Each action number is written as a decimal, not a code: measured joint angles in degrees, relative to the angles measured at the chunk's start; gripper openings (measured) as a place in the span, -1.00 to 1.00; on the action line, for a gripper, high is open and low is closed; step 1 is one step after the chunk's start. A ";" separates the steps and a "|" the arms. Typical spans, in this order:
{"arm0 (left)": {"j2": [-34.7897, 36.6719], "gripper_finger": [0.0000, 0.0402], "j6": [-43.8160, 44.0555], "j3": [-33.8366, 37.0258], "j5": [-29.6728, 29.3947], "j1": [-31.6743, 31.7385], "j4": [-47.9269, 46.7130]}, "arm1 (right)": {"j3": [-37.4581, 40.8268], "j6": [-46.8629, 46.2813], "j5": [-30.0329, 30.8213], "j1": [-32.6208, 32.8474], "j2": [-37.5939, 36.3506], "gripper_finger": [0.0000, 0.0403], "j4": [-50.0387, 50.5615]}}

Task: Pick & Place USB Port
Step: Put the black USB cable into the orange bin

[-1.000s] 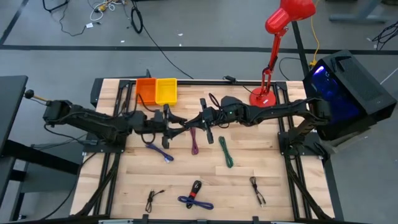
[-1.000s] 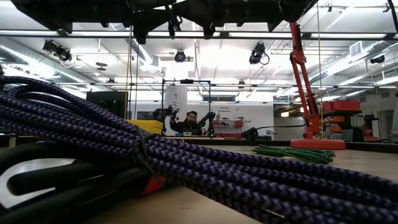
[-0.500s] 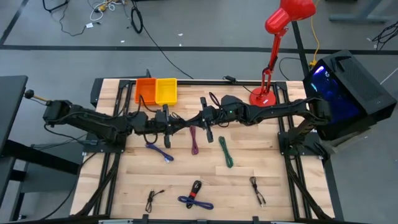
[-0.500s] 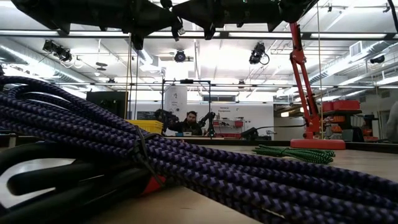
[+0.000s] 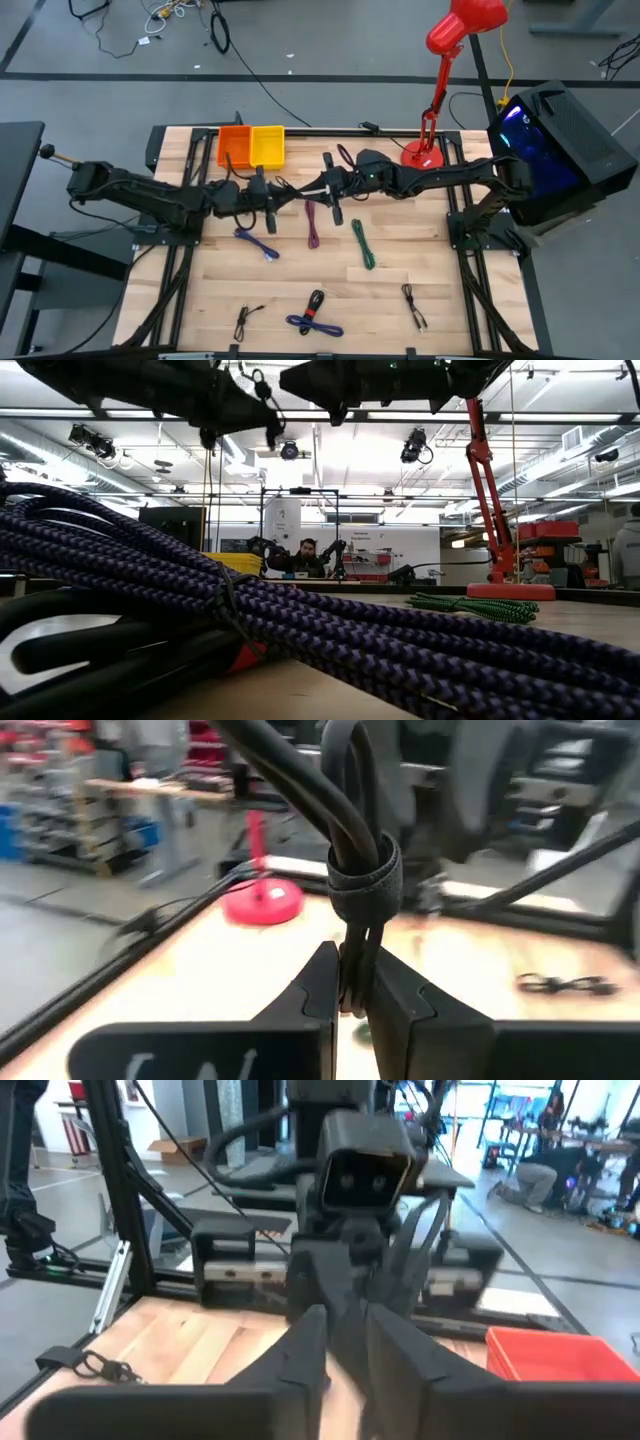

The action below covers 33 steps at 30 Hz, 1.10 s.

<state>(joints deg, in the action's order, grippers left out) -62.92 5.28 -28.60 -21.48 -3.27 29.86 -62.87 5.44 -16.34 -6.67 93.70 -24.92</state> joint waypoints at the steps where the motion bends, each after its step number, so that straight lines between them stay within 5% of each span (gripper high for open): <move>1: 1.39 -0.85 -0.02 0.00 -2.18 0.00 -2.72 | 0.00 -0.18 0.01 -0.27 -0.44 -0.54 1.41; 10: 18.09 -0.85 3.06 0.02 -19.37 2.87 -31.42 | 0.00 -0.22 0.28 -0.42 -4.37 -0.35 11.16; 14: 24.10 -0.85 5.44 0.00 -22.41 8.37 -40.15 | 0.00 -0.13 0.31 0.67 -4.43 -0.35 11.39; 19: 26.97 -0.85 6.14 0.00 -22.15 17.09 -46.40 | 0.00 0.05 0.33 2.14 -4.43 -0.37 11.32; 33: 22.53 -0.85 4.29 0.02 -4.74 41.22 -50.81 | 0.00 0.39 0.43 6.02 -4.40 -0.38 10.89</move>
<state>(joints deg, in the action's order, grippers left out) -40.39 9.57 -28.58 -26.22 37.95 -20.95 -62.87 5.82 -15.91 -0.65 89.30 -14.02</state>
